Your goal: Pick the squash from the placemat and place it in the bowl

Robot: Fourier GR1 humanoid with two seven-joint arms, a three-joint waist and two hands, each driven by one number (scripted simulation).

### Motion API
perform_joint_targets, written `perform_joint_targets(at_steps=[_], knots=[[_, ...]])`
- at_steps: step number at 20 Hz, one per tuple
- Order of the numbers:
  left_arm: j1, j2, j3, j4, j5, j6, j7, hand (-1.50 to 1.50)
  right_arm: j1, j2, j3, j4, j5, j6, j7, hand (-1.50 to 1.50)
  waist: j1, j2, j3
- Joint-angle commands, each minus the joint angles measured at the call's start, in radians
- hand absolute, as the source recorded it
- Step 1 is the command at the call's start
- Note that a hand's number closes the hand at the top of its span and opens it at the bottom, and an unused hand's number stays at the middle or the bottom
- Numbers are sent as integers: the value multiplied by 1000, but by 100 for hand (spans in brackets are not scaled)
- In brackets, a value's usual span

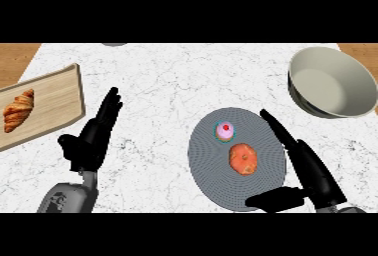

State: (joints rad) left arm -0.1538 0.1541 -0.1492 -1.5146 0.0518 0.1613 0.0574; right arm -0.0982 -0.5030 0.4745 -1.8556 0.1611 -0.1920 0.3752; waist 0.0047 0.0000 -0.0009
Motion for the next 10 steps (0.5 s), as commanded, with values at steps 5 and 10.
perform_joint_targets(at_steps=[5, 10], knots=[[61, -25, 15, -59, -24, -20, 11, 0, 23, 65, -73, 96, 24, 159, -40, -150, -4, -1, 1], [-2, -37, 50, -5, -42, -30, 5, 0, 41, 144, -79, 192, 86, 178, -144, -150, -5, 0, 1]])
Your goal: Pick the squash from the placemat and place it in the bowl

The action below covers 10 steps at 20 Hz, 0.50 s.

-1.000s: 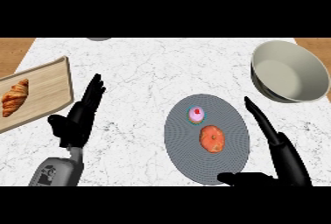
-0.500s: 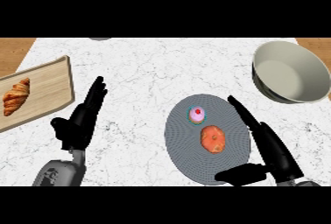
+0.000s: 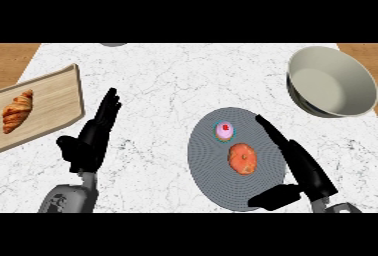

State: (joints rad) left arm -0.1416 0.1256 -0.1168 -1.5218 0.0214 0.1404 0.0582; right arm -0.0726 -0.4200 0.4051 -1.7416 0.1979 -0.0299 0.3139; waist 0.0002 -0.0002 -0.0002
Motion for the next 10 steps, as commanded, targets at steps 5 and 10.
perform_joint_targets(at_steps=[5, 10], knots=[[25, 12, 37, -43, 11, -55, 16, 0, 108, 27, -105, -62, -76, 98, -102, -150, -3, -1, 0], [55, -1, 43, -31, -1, -74, -19, 0, 124, 104, -120, 67, -36, 88, -242, -150, 0, 0, 0]])
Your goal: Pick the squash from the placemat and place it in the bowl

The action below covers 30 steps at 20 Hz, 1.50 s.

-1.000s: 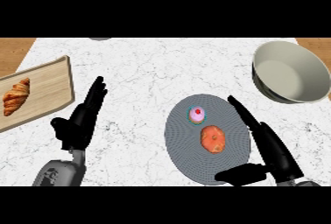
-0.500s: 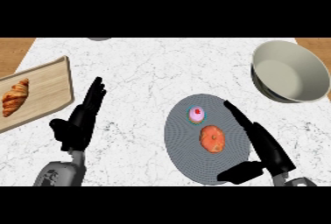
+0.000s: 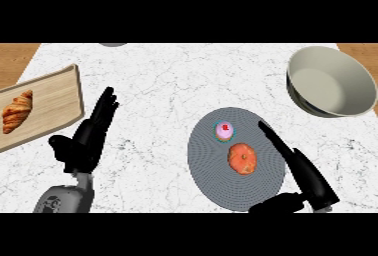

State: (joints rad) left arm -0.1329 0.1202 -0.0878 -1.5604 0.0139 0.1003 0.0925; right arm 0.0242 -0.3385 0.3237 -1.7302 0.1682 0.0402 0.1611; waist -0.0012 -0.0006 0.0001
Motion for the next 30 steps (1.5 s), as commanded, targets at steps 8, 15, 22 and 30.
perform_joint_targets(at_steps=[8, 15, 22, 30], knots=[[66, -22, 5, -88, -15, -45, 21, 0, 5, 108, -68, 78, 2, 89, -47, -150, 2, 0, 0], [-2, -55, 42, 116, -54, -36, -115, 0, 27, 166, -72, 128, 33, 90, -79, -150, -1, 1, 0], [-41, -59, 45, 38, -67, -22, 8, 0, -72, 224, -89, 313, 155, 17, -122, -150, 1, 1, 0], [-50, -58, 55, 38, -57, -41, 21, 0, -86, 177, -104, 493, 255, 0, -238, -150, 1, 1, 0]])
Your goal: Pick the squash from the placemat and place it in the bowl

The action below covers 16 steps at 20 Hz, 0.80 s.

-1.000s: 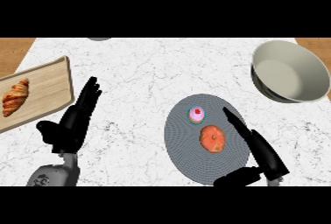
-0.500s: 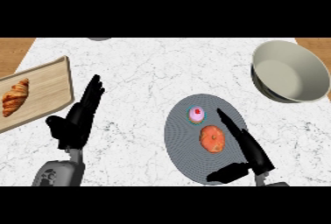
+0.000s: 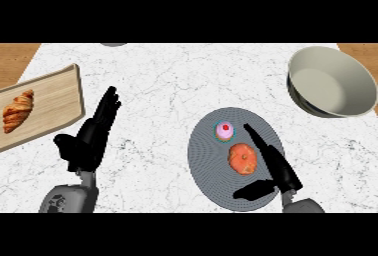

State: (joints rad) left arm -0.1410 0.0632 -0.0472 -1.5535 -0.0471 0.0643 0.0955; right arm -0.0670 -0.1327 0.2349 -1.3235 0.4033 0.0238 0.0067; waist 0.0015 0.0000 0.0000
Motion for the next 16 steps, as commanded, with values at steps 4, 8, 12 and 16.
perform_joint_targets(at_steps=[4, 8, 12, 16], knots=[[62, -45, -47, -40, -37, 14, -17, 0, -41, 38, -24, 145, 26, 23, -82, -150, 0, 0, 0], [36, -2, 1, -8, -5, -18, -21, 0, -49, 28, 121, 96, 163, 8, -113, 150, 1, -1, 0], [3, 9, 23, -36, 3, -22, 18, 0, -52, 41, 117, 159, 195, -11, -180, 150, -1, 0, 0], [-25, -17, 6, -3, -26, 4, 23, 0, -59, 50, 66, 200, 139, 19, -241, 150, -1, 0, 0]])
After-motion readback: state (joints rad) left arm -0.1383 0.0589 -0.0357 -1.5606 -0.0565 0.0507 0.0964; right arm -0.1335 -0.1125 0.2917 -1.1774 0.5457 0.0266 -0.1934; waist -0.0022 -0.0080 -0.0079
